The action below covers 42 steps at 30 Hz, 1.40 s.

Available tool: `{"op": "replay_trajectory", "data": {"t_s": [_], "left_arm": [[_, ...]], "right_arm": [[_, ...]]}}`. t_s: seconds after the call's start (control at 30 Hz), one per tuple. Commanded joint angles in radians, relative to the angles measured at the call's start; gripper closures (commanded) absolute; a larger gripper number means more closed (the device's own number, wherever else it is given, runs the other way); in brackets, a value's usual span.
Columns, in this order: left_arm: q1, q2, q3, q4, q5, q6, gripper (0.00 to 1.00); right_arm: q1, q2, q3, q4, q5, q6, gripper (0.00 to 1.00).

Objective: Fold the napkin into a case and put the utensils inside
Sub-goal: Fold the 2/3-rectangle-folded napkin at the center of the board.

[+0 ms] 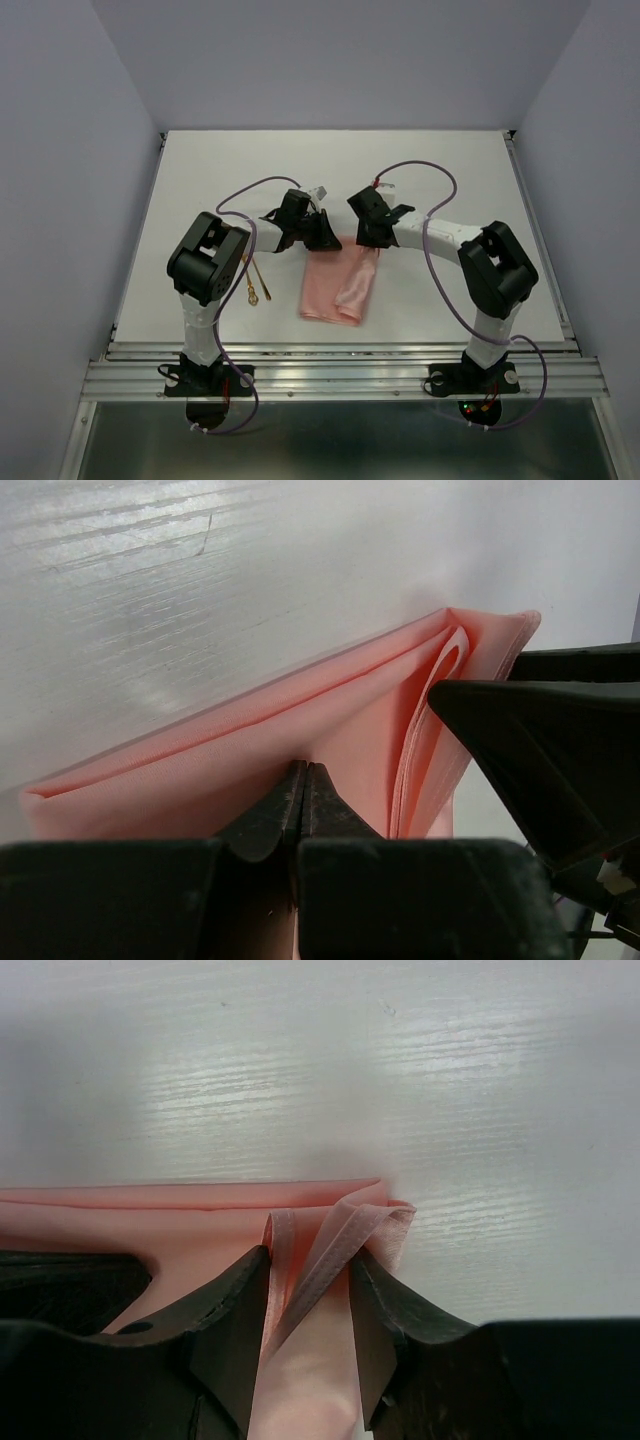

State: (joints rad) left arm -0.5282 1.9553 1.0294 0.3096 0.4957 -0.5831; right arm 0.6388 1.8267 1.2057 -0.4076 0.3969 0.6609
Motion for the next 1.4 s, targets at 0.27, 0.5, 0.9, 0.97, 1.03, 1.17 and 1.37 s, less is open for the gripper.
{"op": "replay_trajectory", "data": {"t_s": [0.27,0.5,0.9,0.97,1.03,1.17,1.37], "left_arm": [[-0.01,0.025,0.004,-0.066,-0.031,0.042,1.0],[-0.01,0.022,0.003,-0.069,-0.034,0.043,1.0],[-0.01,0.025,0.003,-0.07,-0.032,0.042,1.0],[-0.01,0.025,0.004,-0.07,-0.032,0.042,1.0],[-0.01,0.025,0.004,-0.07,-0.032,0.042,1.0],[-0.01,0.022,0.003,-0.072,-0.032,0.042,1.0],[-0.01,0.021,0.0,-0.07,-0.032,0.042,1.0]], "right_arm": [[0.045,0.048,0.071,-0.068,0.1,-0.018,0.64],[0.065,0.052,0.084,-0.073,0.103,-0.026,0.92],[0.104,0.046,0.089,-0.062,0.086,-0.026,0.99],[0.114,0.046,0.091,-0.059,0.085,-0.026,0.99],[0.114,0.049,0.092,-0.056,0.085,-0.024,0.99],[0.114,0.065,0.103,-0.054,0.08,-0.026,0.99],[0.124,0.082,0.117,-0.05,0.074,-0.021,0.99]]}}
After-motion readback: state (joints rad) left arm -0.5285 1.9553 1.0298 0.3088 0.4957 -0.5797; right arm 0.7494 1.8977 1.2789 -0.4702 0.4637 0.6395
